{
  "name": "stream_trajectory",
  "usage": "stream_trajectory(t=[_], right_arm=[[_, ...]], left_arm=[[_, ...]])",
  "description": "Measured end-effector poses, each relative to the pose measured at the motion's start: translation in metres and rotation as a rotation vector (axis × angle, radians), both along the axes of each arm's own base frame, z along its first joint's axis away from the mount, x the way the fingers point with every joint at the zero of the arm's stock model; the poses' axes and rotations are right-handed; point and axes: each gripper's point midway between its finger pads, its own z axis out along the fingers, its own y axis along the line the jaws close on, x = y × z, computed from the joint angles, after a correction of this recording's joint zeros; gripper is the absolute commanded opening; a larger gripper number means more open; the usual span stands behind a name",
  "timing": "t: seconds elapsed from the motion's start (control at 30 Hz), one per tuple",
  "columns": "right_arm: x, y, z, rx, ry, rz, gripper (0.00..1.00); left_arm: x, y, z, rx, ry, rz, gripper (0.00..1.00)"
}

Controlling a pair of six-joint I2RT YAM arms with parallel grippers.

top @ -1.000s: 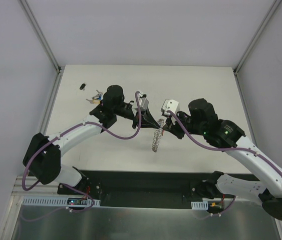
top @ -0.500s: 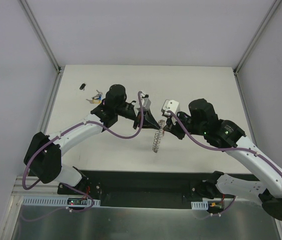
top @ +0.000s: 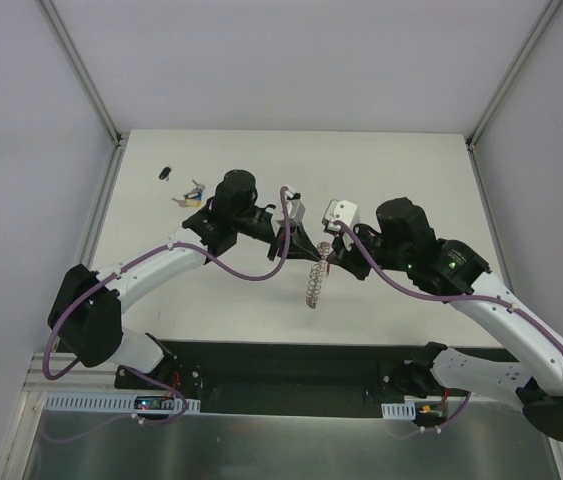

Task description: Put the keys on the keyring

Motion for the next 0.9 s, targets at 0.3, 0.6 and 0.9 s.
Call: stream_trajectory(t=[0.3, 0.6, 0.9], right_arm=[[-0.0027, 0.0033, 0.0008, 0.014, 0.013, 0.015, 0.01], [-0.003, 0.0034, 0.0002, 0.014, 0.02, 0.012, 0.01], [-0.0001, 0.0067, 0.0017, 0.029, 0.025, -0.001, 0.3]], left_arm=[[-0.0036, -0.0035, -0.0033, 0.016, -0.01, 0.0, 0.0], [-0.004, -0.0046, -0.0048, 0.024, -0.011, 0.005, 0.0], [-0.0029, -0.0063, -0.0089, 0.045, -0.032, 0.031, 0.0]])
